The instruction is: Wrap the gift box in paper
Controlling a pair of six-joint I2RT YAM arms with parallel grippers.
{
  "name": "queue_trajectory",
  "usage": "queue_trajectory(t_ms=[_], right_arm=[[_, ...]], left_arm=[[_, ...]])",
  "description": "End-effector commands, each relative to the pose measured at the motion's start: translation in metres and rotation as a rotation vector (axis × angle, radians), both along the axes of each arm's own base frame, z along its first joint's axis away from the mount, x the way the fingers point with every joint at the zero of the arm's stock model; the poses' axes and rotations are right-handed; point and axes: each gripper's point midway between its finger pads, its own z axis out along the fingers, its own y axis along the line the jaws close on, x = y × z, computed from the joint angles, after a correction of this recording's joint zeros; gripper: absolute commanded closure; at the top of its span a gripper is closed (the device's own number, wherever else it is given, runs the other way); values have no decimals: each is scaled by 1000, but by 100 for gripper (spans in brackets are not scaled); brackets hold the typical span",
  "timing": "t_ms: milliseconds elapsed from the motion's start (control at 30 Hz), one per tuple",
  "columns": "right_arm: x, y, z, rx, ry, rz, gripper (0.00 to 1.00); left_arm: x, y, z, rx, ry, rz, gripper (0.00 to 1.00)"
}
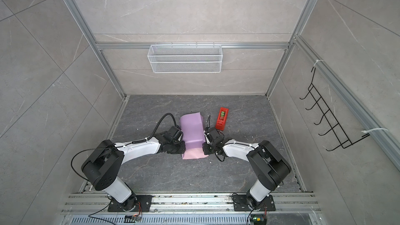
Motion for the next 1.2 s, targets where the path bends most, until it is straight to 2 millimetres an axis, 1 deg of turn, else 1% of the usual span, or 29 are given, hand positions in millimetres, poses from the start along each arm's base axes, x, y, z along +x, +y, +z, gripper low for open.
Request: queue_trajectory(t_ms=[0, 167, 233, 433, 567, 700, 933, 1167], right_arm=[[8, 5, 4, -5, -28, -63, 68], [8, 2, 9, -4, -40, -98, 63], [9, 0, 9, -9, -45, -103, 62], [9, 1, 1, -18, -32, -109, 69], [10, 1, -1, -13, -28, -116, 73], [9, 1, -1, -13, -25, -116, 74], [6, -4, 7, -20, -34, -122, 71], [9, 0, 7, -6, -24, -130, 76]], left_arm=[[5, 7, 4, 40, -21, 20, 68], [2, 5, -1, 43, -8, -10, 67], [1, 4, -4, 43, -2, -13, 67], [1, 1, -6, 33, 0, -13, 74], [-1, 3, -12, 46, 5, -5, 77], [-2, 4, -13, 50, 10, 1, 81], [0, 3, -10, 43, 1, 7, 89], [0, 2, -9, 44, 3, 12, 95]])
